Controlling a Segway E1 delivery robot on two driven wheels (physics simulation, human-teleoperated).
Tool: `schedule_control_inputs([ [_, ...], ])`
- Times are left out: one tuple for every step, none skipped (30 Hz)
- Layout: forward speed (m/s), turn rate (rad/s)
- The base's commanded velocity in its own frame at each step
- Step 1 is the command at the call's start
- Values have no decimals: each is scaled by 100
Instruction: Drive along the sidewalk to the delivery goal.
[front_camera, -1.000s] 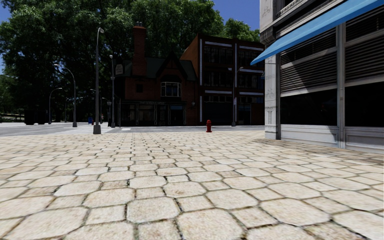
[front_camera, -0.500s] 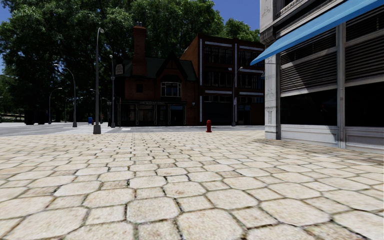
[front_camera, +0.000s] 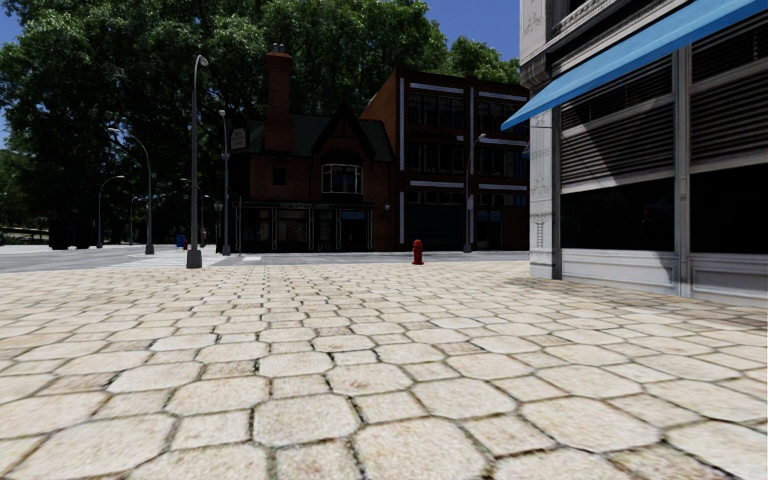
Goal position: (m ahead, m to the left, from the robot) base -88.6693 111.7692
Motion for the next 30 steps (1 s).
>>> schedule_control_inputs([
  [111, 45],
  [111, 45],
  [115, 46],
  [118, 50],
  [120, 52],
  [120, 52],
  [123, 54],
  [128, 56],
  [130, 56],
  [134, 56],
  [134, 56],
  [136, 56],
  [139, 56],
  [142, 56],
  [142, 56],
  [143, 58],
  [145, 58],
  [146, 58],
  [147, 63],
  [147, 63],
  [148, 68],
  [150, 70],
  [151, 70],
  [151, 70],
  [151, 70],
  [151, 70],
  [151, 70],
  [152, 71],
  [152, 71],
  [152, 72],
])
